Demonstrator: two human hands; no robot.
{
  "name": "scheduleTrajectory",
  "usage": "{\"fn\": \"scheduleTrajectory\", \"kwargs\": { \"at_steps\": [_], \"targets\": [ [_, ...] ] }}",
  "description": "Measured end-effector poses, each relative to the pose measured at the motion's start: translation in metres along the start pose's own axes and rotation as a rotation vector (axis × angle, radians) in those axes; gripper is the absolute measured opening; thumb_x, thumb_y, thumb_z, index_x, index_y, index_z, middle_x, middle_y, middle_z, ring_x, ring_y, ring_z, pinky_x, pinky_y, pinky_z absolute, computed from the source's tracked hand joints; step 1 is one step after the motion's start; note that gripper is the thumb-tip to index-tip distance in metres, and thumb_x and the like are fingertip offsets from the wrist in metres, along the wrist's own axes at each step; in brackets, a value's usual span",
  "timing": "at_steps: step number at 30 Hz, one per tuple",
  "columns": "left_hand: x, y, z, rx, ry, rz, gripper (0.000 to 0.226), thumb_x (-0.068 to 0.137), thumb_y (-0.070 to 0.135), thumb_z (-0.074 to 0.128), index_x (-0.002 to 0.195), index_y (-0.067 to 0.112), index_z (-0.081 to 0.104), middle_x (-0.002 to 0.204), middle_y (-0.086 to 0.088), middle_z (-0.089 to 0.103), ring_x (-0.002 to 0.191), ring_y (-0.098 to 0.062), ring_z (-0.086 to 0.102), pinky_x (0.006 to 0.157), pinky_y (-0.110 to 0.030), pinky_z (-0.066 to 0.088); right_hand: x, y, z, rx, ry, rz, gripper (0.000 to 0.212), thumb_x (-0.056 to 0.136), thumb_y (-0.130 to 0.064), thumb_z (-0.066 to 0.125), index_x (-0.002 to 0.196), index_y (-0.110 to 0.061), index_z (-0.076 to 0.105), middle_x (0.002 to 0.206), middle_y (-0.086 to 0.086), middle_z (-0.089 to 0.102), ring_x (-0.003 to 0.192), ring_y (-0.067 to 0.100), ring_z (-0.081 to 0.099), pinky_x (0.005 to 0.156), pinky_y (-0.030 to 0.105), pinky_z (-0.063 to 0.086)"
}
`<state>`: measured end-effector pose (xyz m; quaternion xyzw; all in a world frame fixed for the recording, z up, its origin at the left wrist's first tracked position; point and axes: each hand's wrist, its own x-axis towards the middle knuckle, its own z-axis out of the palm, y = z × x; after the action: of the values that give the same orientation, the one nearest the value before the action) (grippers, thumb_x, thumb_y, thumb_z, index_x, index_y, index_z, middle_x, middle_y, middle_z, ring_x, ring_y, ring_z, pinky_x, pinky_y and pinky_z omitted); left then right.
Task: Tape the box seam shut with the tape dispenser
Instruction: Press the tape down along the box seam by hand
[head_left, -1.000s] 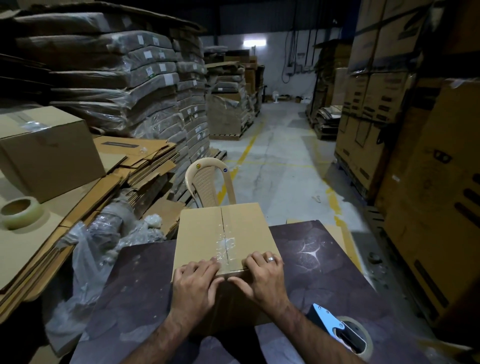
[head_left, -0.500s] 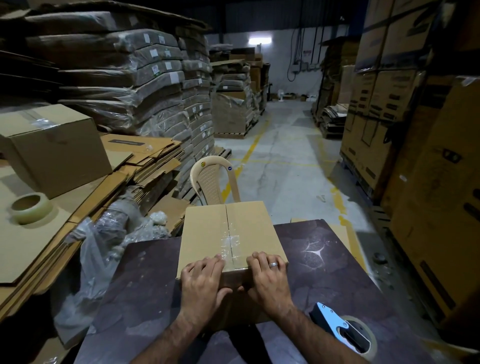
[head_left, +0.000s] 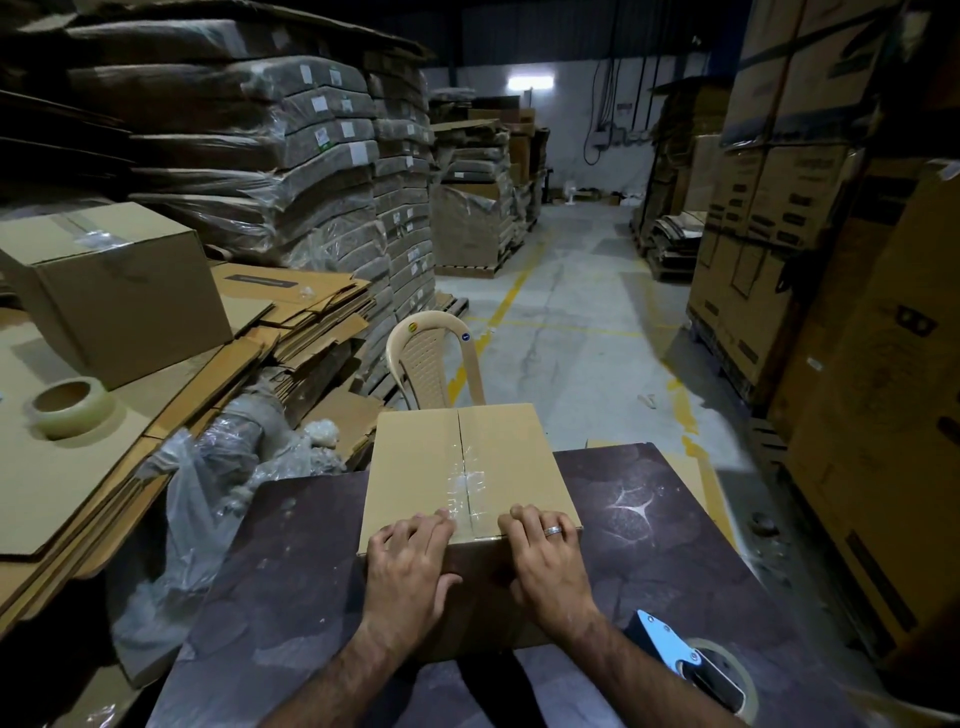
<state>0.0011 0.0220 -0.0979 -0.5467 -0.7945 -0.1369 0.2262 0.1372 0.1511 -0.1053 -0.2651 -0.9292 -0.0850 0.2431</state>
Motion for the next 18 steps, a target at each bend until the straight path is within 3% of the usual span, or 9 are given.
{"fn": "scheduleTrajectory", "kwargs": {
  "at_steps": [5,10,13,18],
  "targets": [
    [-0.001,-0.001,-0.001,-0.035,-0.015,-0.004,0.078,0.046,0.045,0.087,0.114,0.024,0.055,0.113,0.007,0.065,0.096,-0.017,0.050,0.079,-0.038,0.032,0.004,-0.010,0.001,0.040,-0.008,0.077,0.074,0.040,-0.061,0.076,0.096,-0.018,0.058,0.098,0.002,0.060,0.089,0.021,0.047,0.083,0.038,0.031],
    [-0.003,-0.010,-0.006,-0.066,-0.032,0.036,0.067,0.054,0.035,0.085,0.116,0.027,0.060,0.120,0.012,0.065,0.097,-0.014,0.058,0.080,-0.034,0.042,0.003,-0.008,0.001,-0.015,0.027,0.072,0.074,0.045,-0.069,0.073,0.096,-0.018,0.059,0.097,0.002,0.061,0.087,0.022,0.048,0.082,0.039,0.031],
    [-0.002,-0.008,-0.006,-0.099,-0.053,0.014,0.069,0.052,0.036,0.086,0.115,0.028,0.059,0.118,0.013,0.065,0.095,-0.013,0.059,0.080,-0.034,0.037,0.005,-0.016,0.001,-0.004,0.025,0.129,0.074,0.048,-0.077,0.065,0.090,-0.016,0.059,0.095,0.003,0.061,0.084,0.025,0.053,0.084,0.041,0.032],
    [-0.002,-0.009,-0.008,-0.157,-0.060,0.007,0.067,0.056,0.030,0.085,0.117,0.027,0.059,0.120,0.012,0.064,0.096,-0.013,0.059,0.080,-0.035,0.042,0.008,-0.015,0.000,-0.012,0.058,0.141,0.073,0.053,-0.083,0.057,0.081,-0.016,0.057,0.086,0.003,0.058,0.077,0.025,0.054,0.080,0.041,0.033]
  ]
}}
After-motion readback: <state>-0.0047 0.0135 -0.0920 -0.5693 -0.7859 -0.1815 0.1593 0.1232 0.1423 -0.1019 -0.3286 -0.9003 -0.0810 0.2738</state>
